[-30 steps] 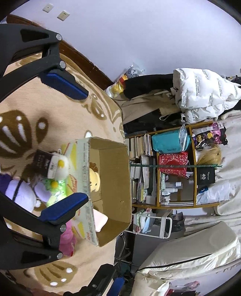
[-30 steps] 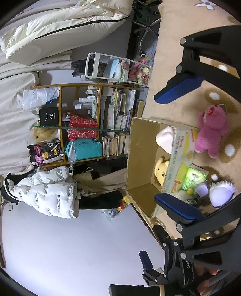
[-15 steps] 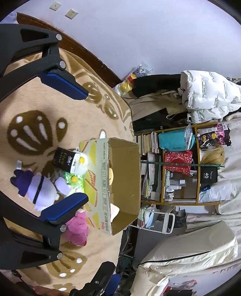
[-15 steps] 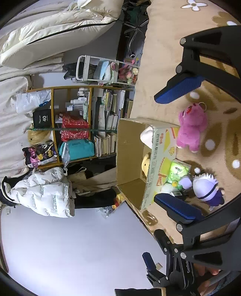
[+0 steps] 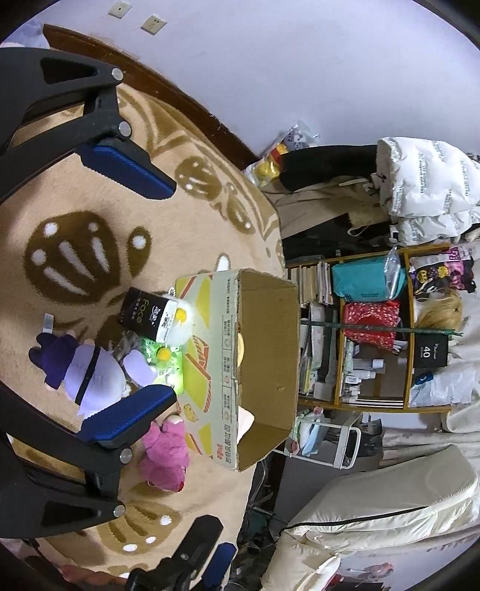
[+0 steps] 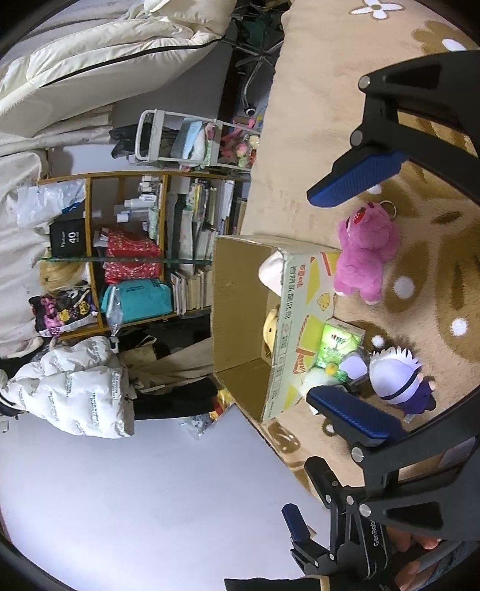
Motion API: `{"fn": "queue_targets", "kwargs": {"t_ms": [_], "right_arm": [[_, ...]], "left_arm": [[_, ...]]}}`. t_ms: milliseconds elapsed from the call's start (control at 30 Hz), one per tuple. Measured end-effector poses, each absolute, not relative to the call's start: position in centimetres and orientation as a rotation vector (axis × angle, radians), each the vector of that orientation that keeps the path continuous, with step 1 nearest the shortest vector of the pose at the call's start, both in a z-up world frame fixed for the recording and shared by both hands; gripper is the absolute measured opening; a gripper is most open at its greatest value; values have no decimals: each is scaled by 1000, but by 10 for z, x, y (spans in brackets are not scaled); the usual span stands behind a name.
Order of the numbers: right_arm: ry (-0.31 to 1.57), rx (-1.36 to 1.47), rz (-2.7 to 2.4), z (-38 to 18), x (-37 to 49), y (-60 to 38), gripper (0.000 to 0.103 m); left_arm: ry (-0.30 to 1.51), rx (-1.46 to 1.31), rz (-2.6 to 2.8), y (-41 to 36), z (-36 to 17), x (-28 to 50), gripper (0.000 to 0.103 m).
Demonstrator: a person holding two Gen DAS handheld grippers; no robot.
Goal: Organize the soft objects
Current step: 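Move both tools back toward the remaining plushes beside the box, then grasp the purple-white doll with left tool while right tool grasps pink bear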
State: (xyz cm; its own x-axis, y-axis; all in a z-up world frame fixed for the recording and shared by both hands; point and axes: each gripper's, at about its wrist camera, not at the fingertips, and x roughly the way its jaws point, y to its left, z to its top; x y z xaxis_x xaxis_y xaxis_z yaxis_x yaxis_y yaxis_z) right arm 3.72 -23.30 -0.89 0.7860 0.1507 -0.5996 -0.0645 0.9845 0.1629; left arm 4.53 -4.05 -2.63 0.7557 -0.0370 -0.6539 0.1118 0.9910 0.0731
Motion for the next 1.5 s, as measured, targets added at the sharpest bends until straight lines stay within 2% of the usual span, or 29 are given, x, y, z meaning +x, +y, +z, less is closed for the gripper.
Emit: {"fn": "queue_targets", "kwargs": {"t_ms": [967,1500], "right_arm": [[872,204,79,-57,79,-250,101],[995,263,58,-90,102,-260,101]], "left_arm": [[969,56,-183,-73,-84,80,99],[1166,137,-272,-105,-129,87,99]]}}
